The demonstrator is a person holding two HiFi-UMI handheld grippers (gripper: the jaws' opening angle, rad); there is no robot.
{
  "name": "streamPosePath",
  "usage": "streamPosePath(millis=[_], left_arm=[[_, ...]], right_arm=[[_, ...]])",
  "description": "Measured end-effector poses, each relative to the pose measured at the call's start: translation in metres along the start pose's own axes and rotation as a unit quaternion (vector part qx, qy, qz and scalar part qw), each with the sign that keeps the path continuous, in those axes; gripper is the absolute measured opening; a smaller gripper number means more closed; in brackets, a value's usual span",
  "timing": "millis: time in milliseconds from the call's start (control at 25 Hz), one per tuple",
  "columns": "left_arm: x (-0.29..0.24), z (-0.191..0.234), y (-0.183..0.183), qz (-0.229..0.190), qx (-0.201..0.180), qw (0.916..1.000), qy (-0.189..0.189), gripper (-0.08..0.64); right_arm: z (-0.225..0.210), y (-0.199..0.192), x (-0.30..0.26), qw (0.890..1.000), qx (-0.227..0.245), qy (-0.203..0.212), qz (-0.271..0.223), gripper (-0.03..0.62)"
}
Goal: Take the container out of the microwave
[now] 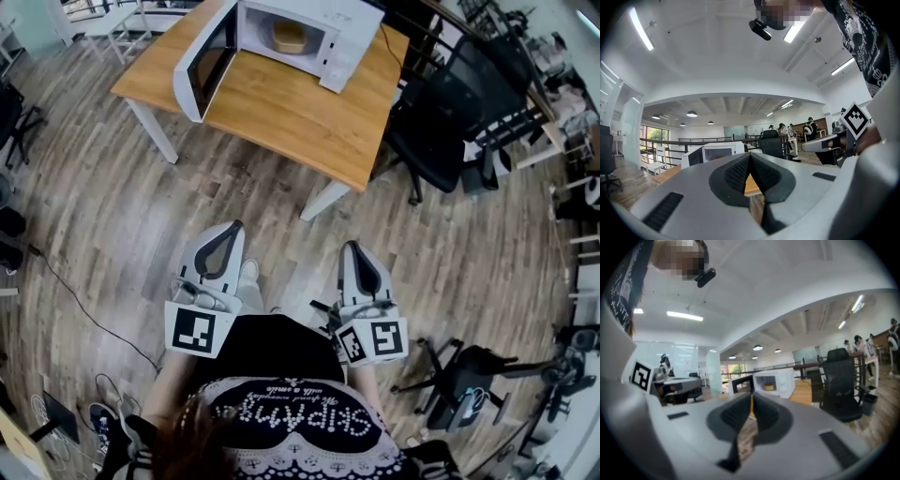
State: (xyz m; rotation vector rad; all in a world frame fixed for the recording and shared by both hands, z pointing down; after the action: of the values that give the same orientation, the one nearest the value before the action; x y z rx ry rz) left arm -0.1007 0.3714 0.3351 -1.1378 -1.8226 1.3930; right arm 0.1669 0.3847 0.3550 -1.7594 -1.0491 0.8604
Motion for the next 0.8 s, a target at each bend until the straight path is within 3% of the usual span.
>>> streamPosePath(millis=[360, 680, 800], left_arm=[[-0.047, 0.064, -0.009, -0.009, 0.000, 0.9998, -0.019, 0.031], [-0.065, 0.091, -0.020, -0.013, -0.020, 0.9986, -0.048, 0.030], [-0.067, 0.098, -0.024, -0.010, -0.011, 0.9988, -0.048, 0.030]], right_arm=[[0.013, 0.011, -0.069, 1.000, -0.004, -0.022, -0.012, 0.037], [0.017, 0.010, -0.101, 0.999, -0.008, -0.038, -0.022, 0.037], [0.021, 0.009, -0.107, 0.999, -0.011, -0.042, -0.025, 0.037]])
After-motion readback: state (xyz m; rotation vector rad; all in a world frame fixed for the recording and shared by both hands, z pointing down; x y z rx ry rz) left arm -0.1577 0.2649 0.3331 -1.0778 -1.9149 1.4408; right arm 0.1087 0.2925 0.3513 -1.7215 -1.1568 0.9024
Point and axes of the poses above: the fingertips, and each gripper's own axes: x backward along the fingers, z to its left, y out of its top, the point moved 10 cm from there along x, backward along the fingers, and after that the axes turned 13 degrees about -x, right-handed, at the moved point
